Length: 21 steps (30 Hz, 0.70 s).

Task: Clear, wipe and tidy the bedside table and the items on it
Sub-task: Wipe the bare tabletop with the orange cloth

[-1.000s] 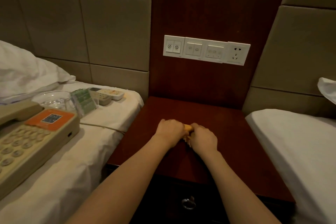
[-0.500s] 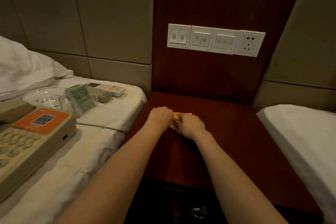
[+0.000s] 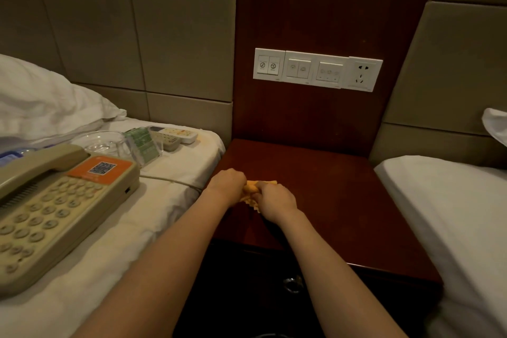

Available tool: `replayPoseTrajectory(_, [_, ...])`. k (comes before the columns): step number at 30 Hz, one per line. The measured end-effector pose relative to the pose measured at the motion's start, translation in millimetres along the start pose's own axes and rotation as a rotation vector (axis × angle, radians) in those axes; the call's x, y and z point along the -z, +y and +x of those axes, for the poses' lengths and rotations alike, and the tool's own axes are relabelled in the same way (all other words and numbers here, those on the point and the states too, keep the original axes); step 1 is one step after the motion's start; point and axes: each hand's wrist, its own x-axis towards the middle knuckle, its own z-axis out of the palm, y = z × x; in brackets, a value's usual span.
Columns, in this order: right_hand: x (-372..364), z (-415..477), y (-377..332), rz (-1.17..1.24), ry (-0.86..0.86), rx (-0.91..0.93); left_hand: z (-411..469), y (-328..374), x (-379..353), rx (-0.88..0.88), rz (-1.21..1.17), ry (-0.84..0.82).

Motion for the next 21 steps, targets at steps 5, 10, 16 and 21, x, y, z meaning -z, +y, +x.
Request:
replayPoseTrajectory(5, [0.5,-29.1,-4.5,-0.04,-0.007,0.018,-28.9,10.0,2.0,0.007,-0.006,-0.007])
replayPoseTrajectory(10, [5.2,-60.0,-5.1,-0.037,0.001,0.04,-60.1,28.0,6.3,-0.009,0.019,0.004])
replayPoseTrajectory(16, [6.5,-89.1,-3.1,-0.022,-0.021,0.026,-86.9,46.3,13.4,-0.031,0.012,-0.051])
replayPoseTrajectory(21, [8.3,-110.1,2.0,0.0,-0.057,0.03,-104.4,56.1,15.1,-0.037,0.003,-0.062])
